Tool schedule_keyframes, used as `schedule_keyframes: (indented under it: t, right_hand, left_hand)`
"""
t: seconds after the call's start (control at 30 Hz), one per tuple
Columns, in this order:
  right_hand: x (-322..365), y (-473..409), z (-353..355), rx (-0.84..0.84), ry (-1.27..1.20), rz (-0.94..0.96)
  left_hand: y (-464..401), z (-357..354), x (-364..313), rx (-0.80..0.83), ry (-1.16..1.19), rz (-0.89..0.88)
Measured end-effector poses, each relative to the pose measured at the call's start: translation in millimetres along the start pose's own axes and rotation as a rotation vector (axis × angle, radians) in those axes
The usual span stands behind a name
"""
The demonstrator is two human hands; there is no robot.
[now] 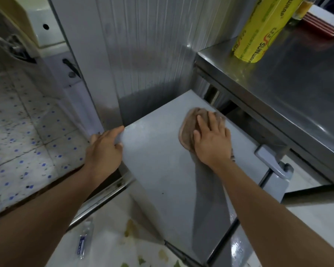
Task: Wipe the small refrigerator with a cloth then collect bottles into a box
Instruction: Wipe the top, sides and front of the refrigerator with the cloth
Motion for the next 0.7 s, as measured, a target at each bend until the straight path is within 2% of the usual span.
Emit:
schedule_keyframes:
  t: [0.07,0.1,0.2,0.27,0.33,0.43,0.5,0.6,0.7]
  right_hand:
    - [8.9,4.1,-2.4,-0.005,-0.013,-0.039]
    - [21.9,13.6,-6.3,-0.009,-0.013,0.018]
    - [64.7,59.1,-13.7,-0.004,0.007,0.385]
    - [62.3,70.1,-14.4,0.022,0.014,0.509]
    - [32.9,50.6,-10.7,-0.008,0.017,0.424]
    - [-31.5,2.5,-1.6,-0.079,0.018,0.056]
    - [-53.2,-18.8,2.3,-0.097,0.022,-0.106]
    - [-52.8,-36.2,1.3,-0.106,0.043,-0.211]
    - [-40.2,-53.9,2.1,-0.095,0.066,-0.196]
  left_hand:
    - [-0.8,-1.2,-0.4,-0.006,0.022,-0.005]
    - [-0.5,-1.6,-0.3,-0.005,0.031,-0.006]
    - [0.4,-2.1,-0.1,-0.011,0.028,-0.006]
    - [1.4,-3.3,0.9,-0.016,-0.005,-0.013]
    - [1.1,-4.2,2.8,-0.02,-0.025,-0.013]
    - [1.6,-6.0,4.1,-0.042,-0.041,-0.021]
    - [2.6,-7.6,3.1,-0.051,-0.068,-0.031]
    - [2.5,-10.3,3.3,-0.028,-0.055,-0.044]
    - [-1.3,-9.2,2.8,-0.007,-0.029,-0.058]
Point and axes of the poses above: each hand's wrist, its own y-axis away from the middle knuckle, its own z-axis out of the back of the hand, x = y × z, the point moved 6 cm from there along -y, towards the middle knuckle, and after that the axes turned 2 degrees about -z, right-handed, at the moved point
